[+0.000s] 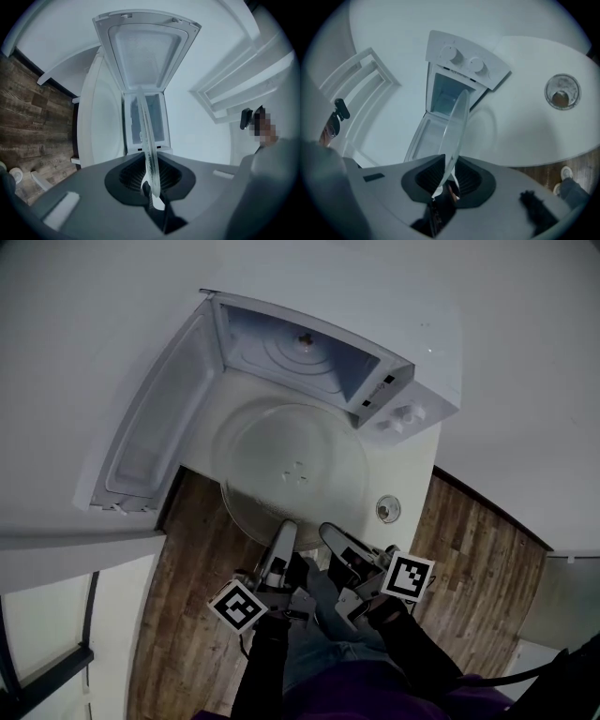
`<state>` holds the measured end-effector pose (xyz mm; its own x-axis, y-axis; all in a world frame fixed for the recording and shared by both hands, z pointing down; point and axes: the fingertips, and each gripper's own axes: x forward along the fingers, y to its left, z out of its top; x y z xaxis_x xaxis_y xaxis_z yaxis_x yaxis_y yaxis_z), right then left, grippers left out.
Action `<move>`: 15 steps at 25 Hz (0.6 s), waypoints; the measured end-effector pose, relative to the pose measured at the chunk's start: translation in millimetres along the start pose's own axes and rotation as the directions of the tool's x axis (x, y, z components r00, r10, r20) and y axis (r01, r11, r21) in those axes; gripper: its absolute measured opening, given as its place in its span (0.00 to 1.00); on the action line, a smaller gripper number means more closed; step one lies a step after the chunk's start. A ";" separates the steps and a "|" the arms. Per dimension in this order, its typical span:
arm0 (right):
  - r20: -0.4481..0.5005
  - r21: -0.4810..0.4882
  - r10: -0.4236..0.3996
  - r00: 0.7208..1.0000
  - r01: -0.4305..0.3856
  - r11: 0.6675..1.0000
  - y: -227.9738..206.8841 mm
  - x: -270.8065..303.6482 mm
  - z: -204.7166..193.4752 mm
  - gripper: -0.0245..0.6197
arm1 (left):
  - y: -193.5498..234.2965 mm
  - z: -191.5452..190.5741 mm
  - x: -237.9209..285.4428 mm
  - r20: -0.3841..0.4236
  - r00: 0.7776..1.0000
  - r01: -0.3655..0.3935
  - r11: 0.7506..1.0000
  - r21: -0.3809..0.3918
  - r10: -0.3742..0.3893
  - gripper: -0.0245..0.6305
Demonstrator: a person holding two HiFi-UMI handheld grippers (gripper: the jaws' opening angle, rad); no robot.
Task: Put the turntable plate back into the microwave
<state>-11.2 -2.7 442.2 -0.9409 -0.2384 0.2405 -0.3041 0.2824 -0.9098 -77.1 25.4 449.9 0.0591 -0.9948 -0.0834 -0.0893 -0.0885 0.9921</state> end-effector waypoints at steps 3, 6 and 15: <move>-0.008 -0.014 0.005 1.000 -0.005 1.000 -3.2 6.7 9.4 0.14 | -0.7 5.7 11.5 0.014 1.000 0.013 1.000 0.005 -0.013 0.10; -0.015 -0.017 0.024 1.000 -0.025 1.000 -6.2 14.3 19.6 0.14 | 4.6 10.5 21.1 0.020 1.000 -0.003 1.000 0.009 0.003 0.10; -0.047 -0.050 0.074 0.996 -0.077 0.996 -7.8 39.1 48.7 0.15 | 4.5 28.9 50.4 0.102 0.995 0.017 1.000 -0.012 -0.015 0.10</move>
<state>-38.4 -59.4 442.3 -0.9668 -0.1731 0.1879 -0.2383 0.3460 -0.9075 -103.2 -26.7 447.5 -0.0417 -0.9933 -0.1078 -0.0762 -0.1044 0.9916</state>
